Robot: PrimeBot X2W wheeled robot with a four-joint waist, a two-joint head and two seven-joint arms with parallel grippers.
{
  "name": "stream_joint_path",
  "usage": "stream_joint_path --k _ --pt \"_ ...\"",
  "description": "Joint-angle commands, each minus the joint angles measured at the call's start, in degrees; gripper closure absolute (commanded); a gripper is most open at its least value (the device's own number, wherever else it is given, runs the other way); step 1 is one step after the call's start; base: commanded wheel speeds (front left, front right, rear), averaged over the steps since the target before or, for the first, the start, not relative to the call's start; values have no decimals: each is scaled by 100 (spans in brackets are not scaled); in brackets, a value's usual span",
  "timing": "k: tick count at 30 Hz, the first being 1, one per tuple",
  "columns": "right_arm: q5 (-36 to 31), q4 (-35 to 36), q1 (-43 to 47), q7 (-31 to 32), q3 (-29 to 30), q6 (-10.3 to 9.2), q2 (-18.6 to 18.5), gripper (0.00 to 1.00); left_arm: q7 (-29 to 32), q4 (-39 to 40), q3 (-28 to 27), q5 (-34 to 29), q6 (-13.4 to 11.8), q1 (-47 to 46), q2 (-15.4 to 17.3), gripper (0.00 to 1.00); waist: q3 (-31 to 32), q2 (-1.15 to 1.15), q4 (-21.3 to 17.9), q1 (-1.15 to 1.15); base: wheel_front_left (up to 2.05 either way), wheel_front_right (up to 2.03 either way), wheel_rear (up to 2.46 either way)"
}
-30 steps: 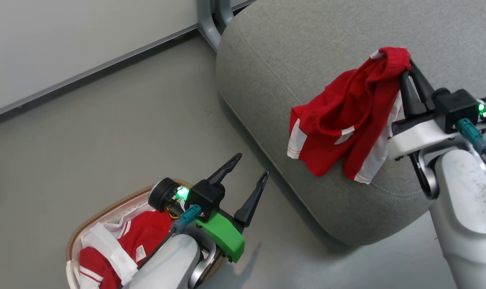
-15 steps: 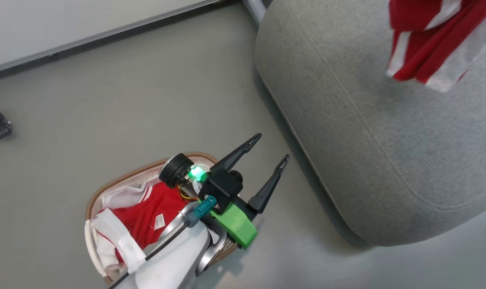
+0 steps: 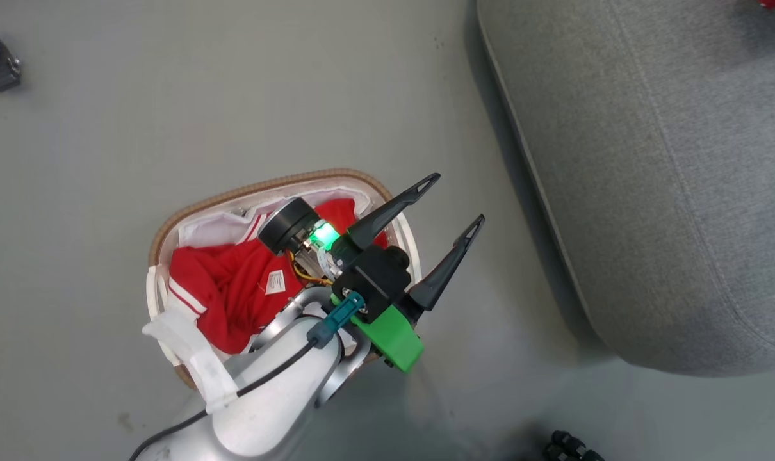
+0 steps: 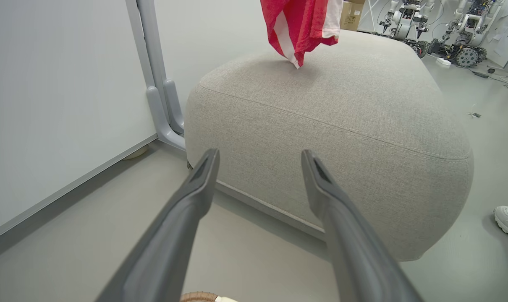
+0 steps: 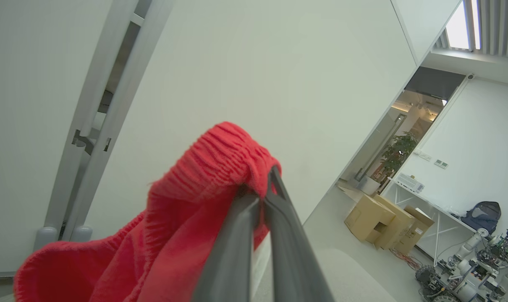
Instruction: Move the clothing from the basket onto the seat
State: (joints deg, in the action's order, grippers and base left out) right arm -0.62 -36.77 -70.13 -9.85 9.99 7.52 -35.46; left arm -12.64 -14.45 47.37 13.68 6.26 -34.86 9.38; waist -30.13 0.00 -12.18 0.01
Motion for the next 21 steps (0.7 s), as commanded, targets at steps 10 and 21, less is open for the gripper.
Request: stream_joint_path --k 10,21 --pt "-543 -1519 742 -491 776 -7 985 100 164 232 66 -117 -84 -262 84 0 -891 0 177 -1 0 0 0" --pt "-911 -1498 1060 -540 704 -7 1568 0 204 197 15 37 -142 -184 189 0 -761 0 39 -1 0 0 0"
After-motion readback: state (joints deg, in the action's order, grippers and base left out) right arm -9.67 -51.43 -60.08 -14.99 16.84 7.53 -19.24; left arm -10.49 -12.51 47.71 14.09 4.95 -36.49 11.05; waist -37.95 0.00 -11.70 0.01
